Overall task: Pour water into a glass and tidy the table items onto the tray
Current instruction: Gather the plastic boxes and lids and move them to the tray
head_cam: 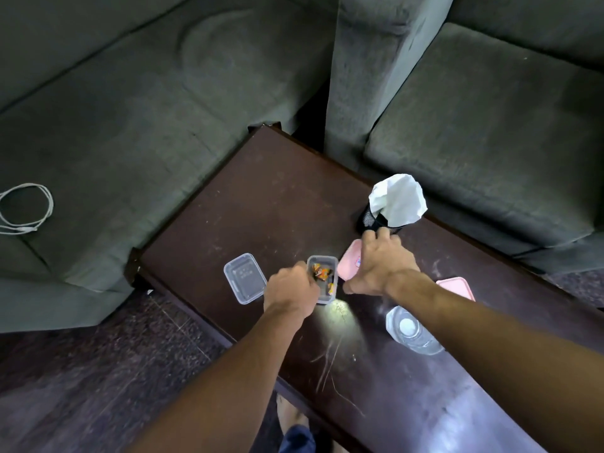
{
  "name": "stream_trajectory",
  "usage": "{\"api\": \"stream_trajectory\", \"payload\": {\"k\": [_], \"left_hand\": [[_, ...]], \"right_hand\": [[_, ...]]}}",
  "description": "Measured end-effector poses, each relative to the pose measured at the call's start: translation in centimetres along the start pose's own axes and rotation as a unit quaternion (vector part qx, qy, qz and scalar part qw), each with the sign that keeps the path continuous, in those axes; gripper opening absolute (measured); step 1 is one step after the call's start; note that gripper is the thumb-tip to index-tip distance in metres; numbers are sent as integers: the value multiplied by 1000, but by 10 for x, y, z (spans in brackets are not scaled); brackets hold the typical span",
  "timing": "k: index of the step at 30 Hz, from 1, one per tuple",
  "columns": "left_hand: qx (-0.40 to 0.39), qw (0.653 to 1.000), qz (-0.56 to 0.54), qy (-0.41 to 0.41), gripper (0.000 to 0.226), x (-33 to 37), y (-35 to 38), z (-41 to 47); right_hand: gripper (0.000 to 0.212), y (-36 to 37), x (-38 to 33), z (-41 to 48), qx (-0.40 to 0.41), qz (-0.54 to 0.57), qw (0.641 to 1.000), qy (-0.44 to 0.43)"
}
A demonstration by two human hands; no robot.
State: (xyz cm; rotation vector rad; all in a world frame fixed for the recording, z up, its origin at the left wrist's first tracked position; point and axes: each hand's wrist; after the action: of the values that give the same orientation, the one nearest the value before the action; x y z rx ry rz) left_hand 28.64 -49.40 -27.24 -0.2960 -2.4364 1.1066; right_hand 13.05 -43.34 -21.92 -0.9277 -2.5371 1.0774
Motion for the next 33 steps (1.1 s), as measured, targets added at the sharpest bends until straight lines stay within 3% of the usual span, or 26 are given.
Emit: {"api": "stream_trajectory", "payload": {"k": [9, 15, 22, 30, 33], "left_hand": [[8, 999, -45, -9, 24, 1, 0, -4], [2, 996, -90, -18, 29, -3, 2, -9], [-41, 987, -155, -17, 29, -1, 1, -14], [1, 998, -62, 26, 37, 3, 9, -13], [-5, 996, -92, 14, 33, 3, 9, -11]], "right_hand": [[89, 8, -23, -13, 73, -81, 989, -102], [90, 21, -23, -14, 0, -78, 988, -137], [92, 32, -22, -13, 11, -89, 982, -167], [86, 34, -28, -14, 7, -124, 977, -174], [86, 33, -31, -16, -10, -110, 982, -156]]}}
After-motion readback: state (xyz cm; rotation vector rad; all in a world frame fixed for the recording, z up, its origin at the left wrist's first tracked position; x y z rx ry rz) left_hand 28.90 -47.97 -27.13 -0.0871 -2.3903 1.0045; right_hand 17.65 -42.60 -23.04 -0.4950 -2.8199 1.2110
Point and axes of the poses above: each hand's wrist, its own z-axis towards the middle knuckle, its own y-axis out of the palm, x = y × z, and after that the axes turned 11 degrees about -x, right-handed
